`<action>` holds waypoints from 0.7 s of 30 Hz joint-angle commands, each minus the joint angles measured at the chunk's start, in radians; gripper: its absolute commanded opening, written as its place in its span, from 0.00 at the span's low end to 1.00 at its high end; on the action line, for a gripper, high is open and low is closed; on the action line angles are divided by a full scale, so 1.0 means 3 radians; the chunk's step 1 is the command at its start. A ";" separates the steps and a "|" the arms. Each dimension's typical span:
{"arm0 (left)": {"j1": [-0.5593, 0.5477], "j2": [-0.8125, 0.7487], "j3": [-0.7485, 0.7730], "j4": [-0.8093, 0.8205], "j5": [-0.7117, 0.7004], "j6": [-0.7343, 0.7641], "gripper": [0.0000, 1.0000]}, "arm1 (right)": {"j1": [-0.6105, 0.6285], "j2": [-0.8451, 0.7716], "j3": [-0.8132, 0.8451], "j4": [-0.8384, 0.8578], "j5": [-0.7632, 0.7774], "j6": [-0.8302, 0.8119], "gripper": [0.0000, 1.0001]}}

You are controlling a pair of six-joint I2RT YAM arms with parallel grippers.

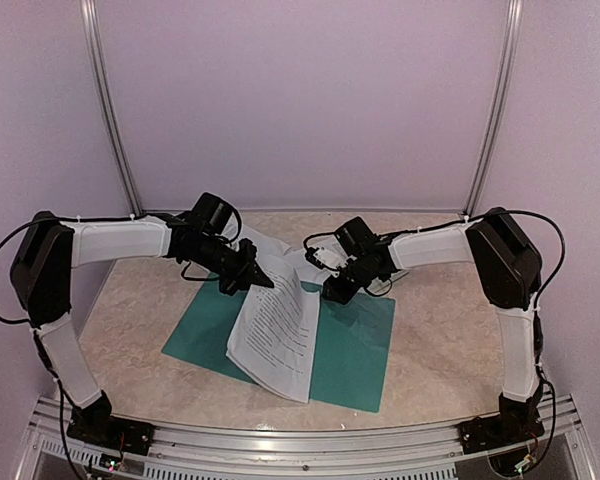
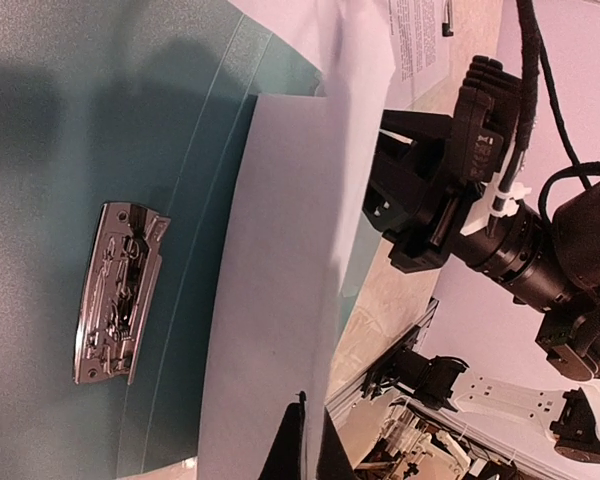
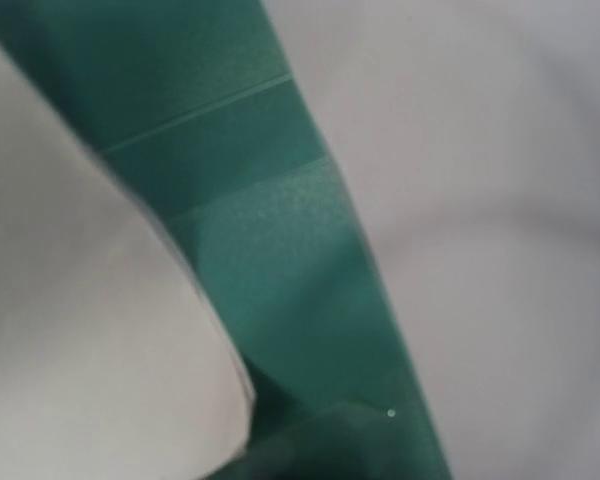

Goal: Put the files into the folder
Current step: Insert the file into the form pockets on the folder.

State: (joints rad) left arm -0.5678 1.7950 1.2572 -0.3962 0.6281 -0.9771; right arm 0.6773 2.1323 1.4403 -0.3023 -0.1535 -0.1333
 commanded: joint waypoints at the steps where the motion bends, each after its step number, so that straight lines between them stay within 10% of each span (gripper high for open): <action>1: -0.0012 -0.0135 -0.0060 0.0010 -0.0041 -0.0005 0.00 | -0.0028 0.0122 -0.0191 -0.0605 0.0035 0.0056 0.24; 21: -0.0006 -0.0284 -0.0008 -0.0287 -0.0318 0.0134 0.00 | -0.0028 0.0102 -0.0181 -0.0619 0.0040 0.0031 0.20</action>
State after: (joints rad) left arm -0.5560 1.6810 1.2362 -0.4652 0.5407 -0.9531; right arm 0.6773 2.1277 1.4387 -0.3168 -0.1528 -0.1333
